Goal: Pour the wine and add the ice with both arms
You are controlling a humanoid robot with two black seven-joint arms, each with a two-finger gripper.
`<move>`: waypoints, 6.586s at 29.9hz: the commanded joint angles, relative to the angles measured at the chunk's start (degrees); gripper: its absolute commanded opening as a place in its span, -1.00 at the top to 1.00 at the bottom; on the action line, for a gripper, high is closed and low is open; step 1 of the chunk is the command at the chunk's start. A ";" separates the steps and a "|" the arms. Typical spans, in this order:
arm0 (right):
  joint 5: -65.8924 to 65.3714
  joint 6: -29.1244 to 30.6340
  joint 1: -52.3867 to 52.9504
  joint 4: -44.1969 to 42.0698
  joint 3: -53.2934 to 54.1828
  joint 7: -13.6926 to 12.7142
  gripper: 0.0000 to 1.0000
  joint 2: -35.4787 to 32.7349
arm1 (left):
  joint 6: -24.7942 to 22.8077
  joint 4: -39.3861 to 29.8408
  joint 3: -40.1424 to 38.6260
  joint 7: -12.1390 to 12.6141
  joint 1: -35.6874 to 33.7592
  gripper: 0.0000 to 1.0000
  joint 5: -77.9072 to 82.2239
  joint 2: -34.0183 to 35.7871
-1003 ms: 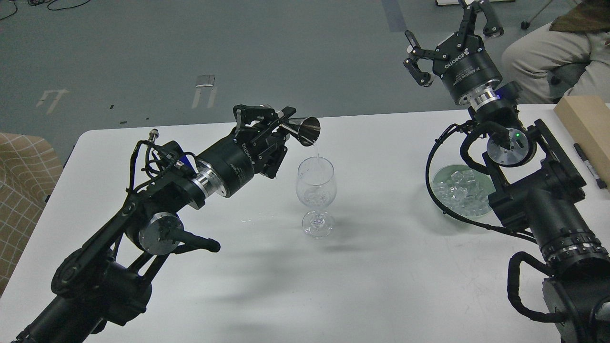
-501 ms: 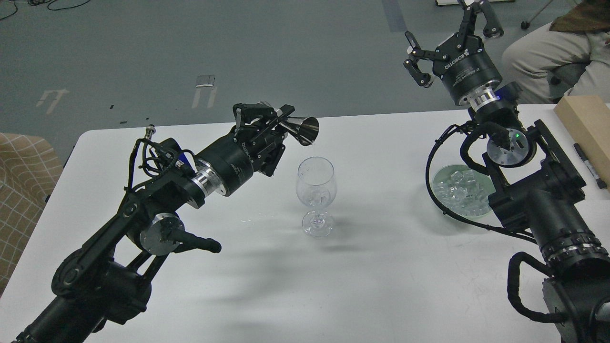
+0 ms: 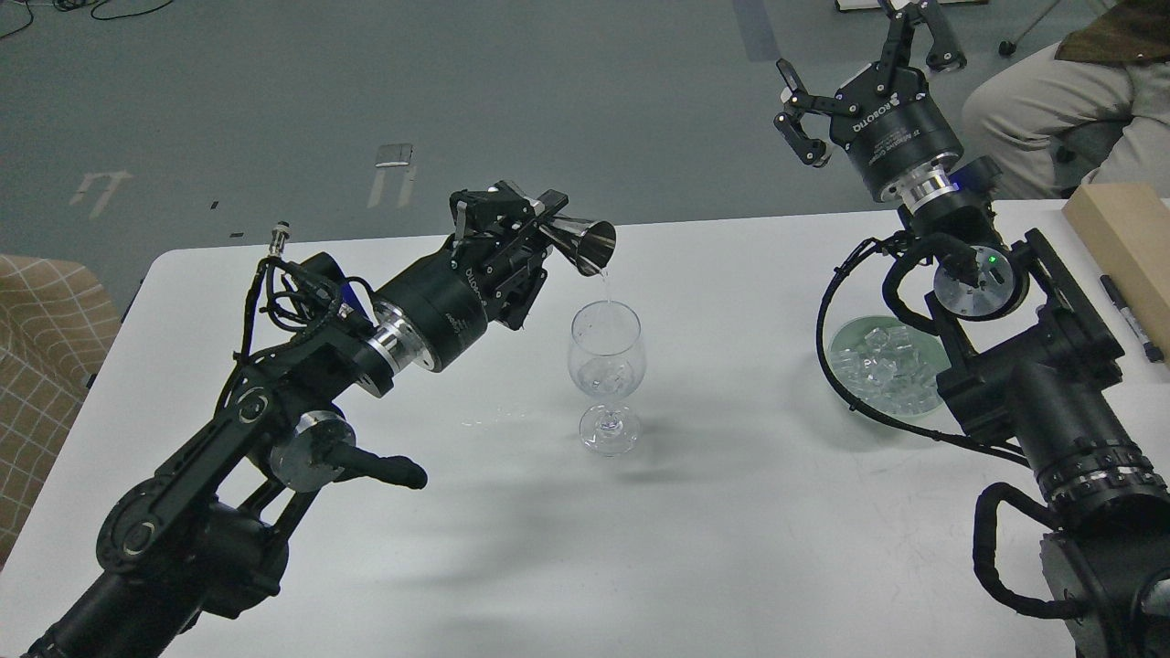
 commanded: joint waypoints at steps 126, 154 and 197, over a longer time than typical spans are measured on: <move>0.09 -1.37 -0.86 0.00 -0.09 -0.09 -1.00 0.00 | 11.43 13.69 -29.88 3.53 11.60 0.76 -43.67 -7.14; 0.00 -1.37 -0.86 -0.08 -0.09 -0.09 -1.00 0.00 | -5.79 28.89 -33.31 3.27 14.86 0.65 -54.48 -7.14; 0.09 -1.46 -0.77 0.00 -0.09 -0.09 -1.00 0.00 | -7.65 33.73 -34.63 3.36 14.86 0.17 -56.07 -6.96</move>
